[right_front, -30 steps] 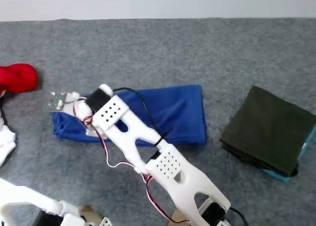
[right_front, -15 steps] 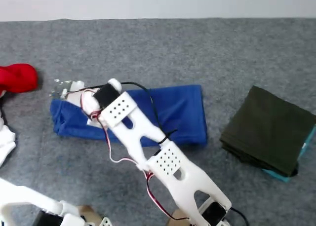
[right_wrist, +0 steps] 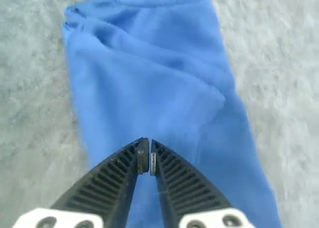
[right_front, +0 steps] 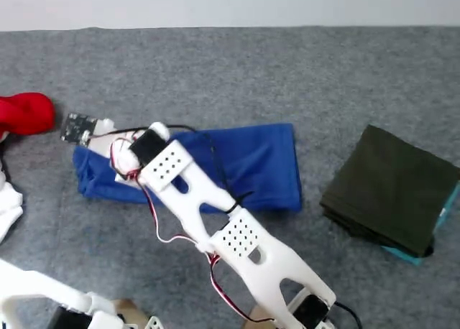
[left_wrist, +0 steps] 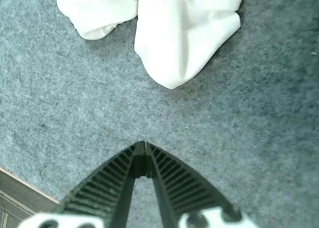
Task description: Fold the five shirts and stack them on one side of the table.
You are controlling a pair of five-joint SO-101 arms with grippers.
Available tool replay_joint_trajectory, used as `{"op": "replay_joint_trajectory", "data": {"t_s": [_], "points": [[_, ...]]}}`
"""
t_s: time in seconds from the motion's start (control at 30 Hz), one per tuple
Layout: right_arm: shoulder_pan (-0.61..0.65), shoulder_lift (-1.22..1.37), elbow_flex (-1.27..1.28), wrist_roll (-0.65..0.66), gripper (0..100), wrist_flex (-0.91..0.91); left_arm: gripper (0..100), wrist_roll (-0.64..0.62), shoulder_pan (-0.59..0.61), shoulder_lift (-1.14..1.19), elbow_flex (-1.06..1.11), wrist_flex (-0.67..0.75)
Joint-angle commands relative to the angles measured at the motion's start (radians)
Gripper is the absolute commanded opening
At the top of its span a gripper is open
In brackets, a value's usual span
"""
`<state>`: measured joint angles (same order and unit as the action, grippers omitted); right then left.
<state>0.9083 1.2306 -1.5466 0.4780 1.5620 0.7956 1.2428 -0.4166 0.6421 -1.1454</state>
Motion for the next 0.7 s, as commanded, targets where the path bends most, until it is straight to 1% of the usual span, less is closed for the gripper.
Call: {"op": "replay_joint_trajectory", "data": {"t_s": [0.0,0.1,0.17,0.33,0.4,0.5,0.67], "points": [[0.038,-0.010,0.026,0.046,1.0,-0.125,0,0.000,0.002,-0.038,-0.007,-0.011],[0.061,0.007,0.060,0.081,1.0,-0.174,0,0.000,0.003,-0.038,-0.007,-0.011],[0.090,0.016,0.077,0.087,1.0,-0.162,0,0.000,0.003,-0.038,-0.007,-0.011],[0.183,0.013,0.071,0.089,1.0,-0.030,0,0.000,0.005,-0.038,-0.007,-0.011],[0.202,0.013,0.061,0.089,1.0,0.005,0,0.000,0.005,-0.038,-0.007,-0.011],[0.197,0.013,-0.003,0.089,1.0,0.024,0,0.000,0.005,-0.038,-0.007,-0.011],[0.156,0.013,-0.133,0.091,1.0,0.030,0,0.000,0.005,-0.038,-0.007,-0.011]]}}
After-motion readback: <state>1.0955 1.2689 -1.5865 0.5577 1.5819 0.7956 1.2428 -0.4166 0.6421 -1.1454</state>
